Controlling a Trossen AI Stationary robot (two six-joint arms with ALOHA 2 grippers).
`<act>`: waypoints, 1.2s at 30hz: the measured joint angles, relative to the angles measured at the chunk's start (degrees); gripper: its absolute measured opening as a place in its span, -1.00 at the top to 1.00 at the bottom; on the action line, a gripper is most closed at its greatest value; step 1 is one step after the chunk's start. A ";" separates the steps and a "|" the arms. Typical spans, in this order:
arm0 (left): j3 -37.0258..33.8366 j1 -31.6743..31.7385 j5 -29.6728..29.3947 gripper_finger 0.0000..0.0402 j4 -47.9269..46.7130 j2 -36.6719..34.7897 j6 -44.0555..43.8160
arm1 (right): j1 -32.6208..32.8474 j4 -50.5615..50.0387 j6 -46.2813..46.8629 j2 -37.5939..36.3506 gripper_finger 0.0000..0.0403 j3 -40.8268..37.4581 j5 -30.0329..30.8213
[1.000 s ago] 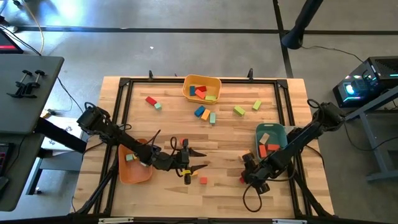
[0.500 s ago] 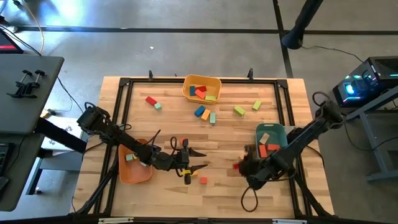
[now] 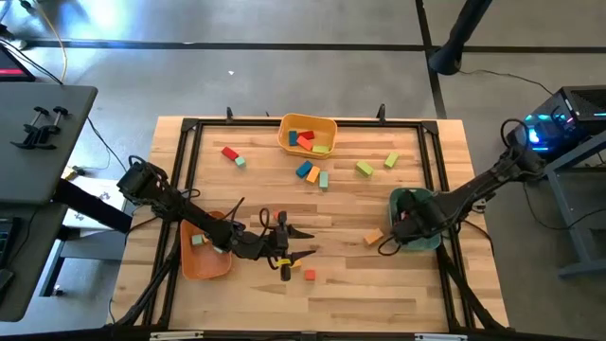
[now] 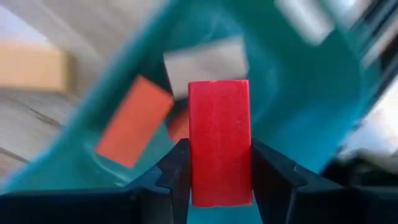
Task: Sort blocks by size
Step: Put the thick red rectangular block into the green bin, then put the thin red rectangular block into the yellow bin
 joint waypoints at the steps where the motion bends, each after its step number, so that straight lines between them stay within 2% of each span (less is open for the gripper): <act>1: 0.00 0.00 0.00 0.13 -0.15 0.00 0.00 | -0.70 1.87 -0.25 -0.57 0.38 -2.32 -2.11; 3: 0.00 0.00 -0.01 0.13 -0.73 -0.02 -0.02 | -2.08 4.21 -1.39 -0.59 0.38 -4.71 -3.62; 7: 0.04 0.00 -0.30 0.13 -1.53 -0.11 -1.06 | -2.73 4.35 -3.28 0.46 0.34 -1.81 -3.05; 12: 0.02 -0.02 -3.87 0.13 -3.44 -0.57 -4.18 | -4.33 3.77 -5.74 0.57 -0.10 -1.38 -3.98; 14: 0.02 0.01 -4.94 0.13 -5.72 -1.16 -6.19 | -4.58 3.26 -5.62 0.57 -0.21 -1.84 -3.98; 18: 0.02 0.48 -7.18 0.13 -14.71 -4.20 -13.55 | -4.58 3.46 -6.11 0.57 -0.27 -2.11 -2.98; 22: 0.00 1.61 -8.21 0.13 -29.38 -9.12 -22.76 | -4.21 2.72 -6.94 0.40 -0.28 -1.21 -0.16; 26: 0.00 3.93 -8.18 0.13 -44.98 -14.43 -31.11 | -2.51 -1.47 -7.15 0.39 -0.27 2.72 7.68; 28: 0.00 6.56 -4.21 0.13 -53.76 -17.15 -34.80 | -1.41 -3.96 -6.88 0.39 -0.26 5.62 12.12; 30: 0.00 10.07 -1.46 0.13 -62.43 -19.48 -37.48 | -0.03 -5.20 -5.91 0.38 -0.26 8.44 18.64; 32: 0.00 13.98 -1.18 0.13 -69.58 -21.16 -39.34 | 1.72 -4.45 -6.05 0.35 -0.26 10.61 26.96; 36: -0.01 23.47 -0.25 0.13 -80.36 -22.64 -39.66 | 5.00 4.05 -8.87 0.48 -0.26 11.66 40.94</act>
